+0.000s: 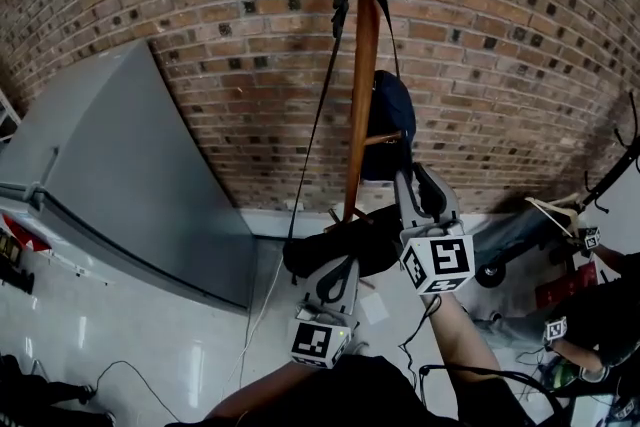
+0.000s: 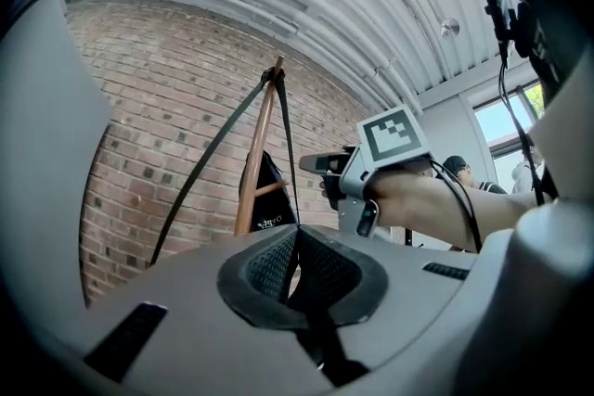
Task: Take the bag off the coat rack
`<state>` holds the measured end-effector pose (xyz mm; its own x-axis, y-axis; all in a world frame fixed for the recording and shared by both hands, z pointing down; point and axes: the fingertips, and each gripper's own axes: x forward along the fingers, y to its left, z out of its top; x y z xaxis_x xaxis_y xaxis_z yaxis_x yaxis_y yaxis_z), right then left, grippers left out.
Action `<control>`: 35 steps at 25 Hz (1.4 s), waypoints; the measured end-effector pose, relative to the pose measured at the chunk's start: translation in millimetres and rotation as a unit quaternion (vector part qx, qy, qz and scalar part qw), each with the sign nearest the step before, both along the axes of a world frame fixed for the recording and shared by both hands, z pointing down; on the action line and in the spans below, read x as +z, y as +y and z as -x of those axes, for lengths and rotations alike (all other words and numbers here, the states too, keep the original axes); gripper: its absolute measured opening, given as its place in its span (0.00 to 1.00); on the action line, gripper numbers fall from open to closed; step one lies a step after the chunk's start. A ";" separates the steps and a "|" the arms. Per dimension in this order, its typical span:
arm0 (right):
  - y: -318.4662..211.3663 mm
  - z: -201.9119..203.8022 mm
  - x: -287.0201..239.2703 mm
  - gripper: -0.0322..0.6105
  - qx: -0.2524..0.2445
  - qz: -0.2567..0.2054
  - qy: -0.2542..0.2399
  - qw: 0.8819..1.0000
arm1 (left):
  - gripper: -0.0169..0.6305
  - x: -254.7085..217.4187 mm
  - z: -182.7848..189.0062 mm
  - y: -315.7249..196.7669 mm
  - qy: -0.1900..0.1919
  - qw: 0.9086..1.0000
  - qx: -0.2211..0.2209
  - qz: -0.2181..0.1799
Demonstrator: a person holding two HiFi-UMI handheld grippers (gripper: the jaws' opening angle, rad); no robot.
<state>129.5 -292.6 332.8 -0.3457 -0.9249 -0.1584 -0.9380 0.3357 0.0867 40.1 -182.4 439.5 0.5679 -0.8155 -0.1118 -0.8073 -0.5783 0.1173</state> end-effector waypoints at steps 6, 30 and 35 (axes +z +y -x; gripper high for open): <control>-16.4 12.8 -36.0 0.22 -0.007 -0.042 0.027 0.999 | 0.05 -4.1 10.4 -4.1 0.030 1.000 -0.004 0.000; -65.6 13.1 -62.8 0.11 0.033 -0.047 0.055 0.997 | 0.05 -0.7 1.4 -7.2 0.027 1.000 0.000 0.012; -66.9 15.3 -70.9 0.11 0.034 -0.051 0.050 0.997 | 0.05 2.3 1.1 -7.0 0.029 1.000 0.008 0.010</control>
